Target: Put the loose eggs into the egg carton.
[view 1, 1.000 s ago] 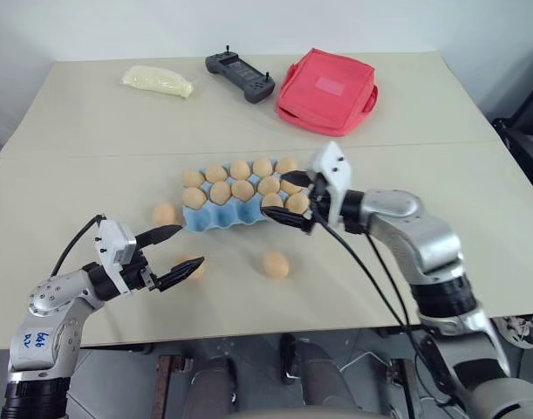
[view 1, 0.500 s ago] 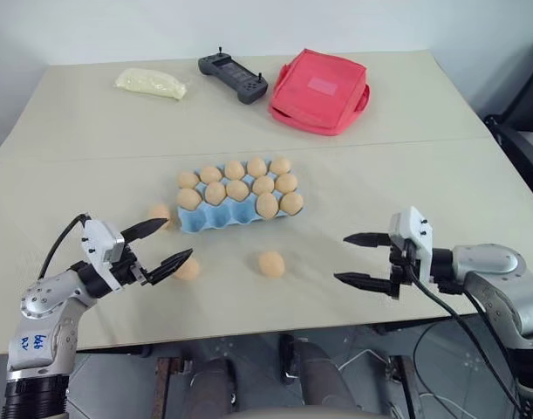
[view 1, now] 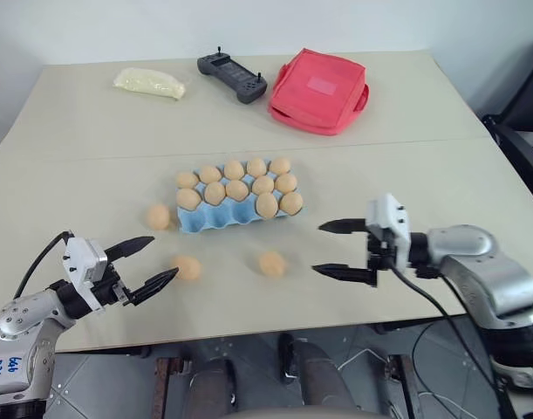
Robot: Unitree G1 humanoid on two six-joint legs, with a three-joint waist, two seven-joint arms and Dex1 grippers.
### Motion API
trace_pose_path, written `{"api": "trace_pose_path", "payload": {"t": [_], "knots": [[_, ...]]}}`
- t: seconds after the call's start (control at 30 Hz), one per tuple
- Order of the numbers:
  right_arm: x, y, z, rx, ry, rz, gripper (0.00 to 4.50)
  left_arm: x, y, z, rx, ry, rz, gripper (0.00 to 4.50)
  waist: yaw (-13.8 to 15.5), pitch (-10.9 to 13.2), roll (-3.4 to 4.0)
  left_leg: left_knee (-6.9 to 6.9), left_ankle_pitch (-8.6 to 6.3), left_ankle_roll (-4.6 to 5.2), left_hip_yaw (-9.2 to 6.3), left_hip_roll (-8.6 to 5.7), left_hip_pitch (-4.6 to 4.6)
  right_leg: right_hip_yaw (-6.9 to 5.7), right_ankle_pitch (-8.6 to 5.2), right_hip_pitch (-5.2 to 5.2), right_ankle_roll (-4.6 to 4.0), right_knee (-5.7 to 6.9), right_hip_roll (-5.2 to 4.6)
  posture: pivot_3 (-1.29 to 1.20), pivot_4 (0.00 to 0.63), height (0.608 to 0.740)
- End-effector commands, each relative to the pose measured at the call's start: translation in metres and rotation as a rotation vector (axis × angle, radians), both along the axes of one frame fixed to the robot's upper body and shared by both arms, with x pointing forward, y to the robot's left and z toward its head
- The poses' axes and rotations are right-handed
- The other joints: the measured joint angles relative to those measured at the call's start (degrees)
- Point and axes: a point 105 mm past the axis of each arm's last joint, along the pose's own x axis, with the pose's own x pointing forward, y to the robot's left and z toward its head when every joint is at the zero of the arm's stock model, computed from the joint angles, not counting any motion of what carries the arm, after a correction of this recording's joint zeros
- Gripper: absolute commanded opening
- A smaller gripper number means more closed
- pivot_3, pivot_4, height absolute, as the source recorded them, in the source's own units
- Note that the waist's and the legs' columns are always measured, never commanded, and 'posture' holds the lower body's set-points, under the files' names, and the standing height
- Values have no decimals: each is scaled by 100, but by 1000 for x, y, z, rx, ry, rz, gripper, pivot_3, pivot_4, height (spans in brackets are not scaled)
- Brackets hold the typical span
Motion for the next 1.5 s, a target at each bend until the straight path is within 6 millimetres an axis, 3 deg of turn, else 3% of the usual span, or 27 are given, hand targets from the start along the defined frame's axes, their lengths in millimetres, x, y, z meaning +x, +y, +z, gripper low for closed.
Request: {"api": "trace_pose_path", "payload": {"t": [0.03,0.23,0.6,0.67,0.87,0.93,1.03,1.2,1.5], "knots": [[1,21,-2,-14,-3,74,4475,-7,0,12,-1,-39,-1,4500,6,0,0,-1,-1,-1,2,0,0,0,-1,-1,-1,3,-2,0,150,740],[0,51,-11,-65,4,191,4475,-17,-3,13,-4,-32,10,4500,6,-3,-4,1,-2,-1,5,-1,0,-1,0,-2,0,5,-9,0,150,740],[10,69,-34,-157,15,206,4475,-25,4,11,3,-19,45,4500,-2,-5,-7,2,-2,-1,11,3,6,-4,-1,-3,-5,13,-10,0,150,740],[14,70,-35,-160,8,187,4114,-24,4,11,2,-22,47,4500,-2,-5,-7,2,-2,-1,12,2,7,-4,-1,-3,-5,15,-10,0,150,740],[18,70,-14,-106,-42,172,2221,-20,1,10,-4,-31,47,4500,-2,-5,-7,3,-2,-2,13,2,7,-6,0,-4,-4,15,-10,0,150,740],[20,69,-3,-86,-72,166,1819,-18,0,10,-6,-35,44,4500,2,-5,-7,3,-2,-2,13,2,6,-6,0,-4,-4,15,-10,0,150,740],[31,71,31,13,-142,102,1715,-14,-3,11,-11,-43,38,4500,-6,-5,-7,4,-2,-2,13,2,5,-6,0,-4,-4,18,-10,0,150,740],[63,82,69,115,-220,-38,1651,-10,-6,11,-19,-49,33,4500,-68,-5,-7,6,-1,-3,14,6,20,-2,5,-8,-6,31,-12,0,150,740],[75,114,61,113,-215,-40,1651,-11,-4,12,-19,-60,50,4500,-150,-7,-10,5,-5,-21,19,10,1,-1,0,-18,-19,60,-21,0,150,740]]}}
